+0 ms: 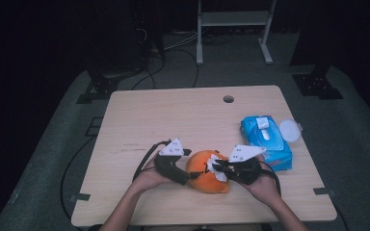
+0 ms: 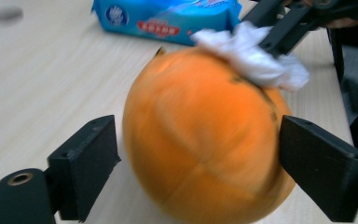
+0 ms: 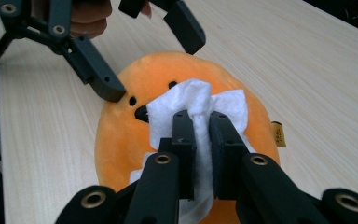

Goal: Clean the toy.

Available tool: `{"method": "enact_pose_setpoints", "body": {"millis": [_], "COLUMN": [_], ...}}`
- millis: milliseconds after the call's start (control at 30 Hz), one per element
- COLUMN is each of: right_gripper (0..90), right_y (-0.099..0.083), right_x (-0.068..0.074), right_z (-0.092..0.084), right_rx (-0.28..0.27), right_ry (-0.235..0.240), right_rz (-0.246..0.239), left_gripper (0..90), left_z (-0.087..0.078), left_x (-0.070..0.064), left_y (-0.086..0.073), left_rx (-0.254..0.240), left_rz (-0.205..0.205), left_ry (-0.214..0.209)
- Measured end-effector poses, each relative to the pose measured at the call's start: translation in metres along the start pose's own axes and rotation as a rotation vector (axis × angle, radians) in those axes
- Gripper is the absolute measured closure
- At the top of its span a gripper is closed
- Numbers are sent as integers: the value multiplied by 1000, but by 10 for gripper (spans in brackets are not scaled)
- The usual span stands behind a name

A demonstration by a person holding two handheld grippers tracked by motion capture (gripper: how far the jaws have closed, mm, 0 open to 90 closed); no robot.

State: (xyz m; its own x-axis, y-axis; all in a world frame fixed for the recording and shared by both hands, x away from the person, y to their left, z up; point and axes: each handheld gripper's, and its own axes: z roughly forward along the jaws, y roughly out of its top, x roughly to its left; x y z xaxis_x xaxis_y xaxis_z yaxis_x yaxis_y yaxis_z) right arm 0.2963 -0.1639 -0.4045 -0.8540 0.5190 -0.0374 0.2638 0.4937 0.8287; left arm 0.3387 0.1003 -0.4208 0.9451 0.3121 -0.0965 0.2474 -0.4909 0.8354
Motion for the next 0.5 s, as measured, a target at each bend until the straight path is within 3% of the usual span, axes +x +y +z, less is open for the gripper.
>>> {"method": "enact_pose_setpoints", "body": {"millis": [33,100,233,300,400,433,500], "right_gripper": [810,811,810,810,810,810,810], "right_y": [0,4,16,21,18,14,7], "right_x": [-1,1,17,21,14,9,2], "right_z": [-1,-3,-2,-1,-4,-5,-5], "right_rx": [0,-7,-37,-34,-29,-18,-2], "right_ry": [-5,-14,17,7,-24,-48,-48], "right_rz": [-3,-13,-55,-79,-69,-66,-35], "left_gripper": [236,305,354,366,367,341,225], "left_z": [1,4,5,5,4,4,5], "left_x": [-2,-7,-20,-22,-20,-18,-13], "left_y": [-1,1,6,6,3,3,4], "left_rx": [-5,1,19,26,21,16,13], "left_rz": [11,50,164,192,180,158,76], "left_ry": [-13,6,14,23,25,26,8]}}
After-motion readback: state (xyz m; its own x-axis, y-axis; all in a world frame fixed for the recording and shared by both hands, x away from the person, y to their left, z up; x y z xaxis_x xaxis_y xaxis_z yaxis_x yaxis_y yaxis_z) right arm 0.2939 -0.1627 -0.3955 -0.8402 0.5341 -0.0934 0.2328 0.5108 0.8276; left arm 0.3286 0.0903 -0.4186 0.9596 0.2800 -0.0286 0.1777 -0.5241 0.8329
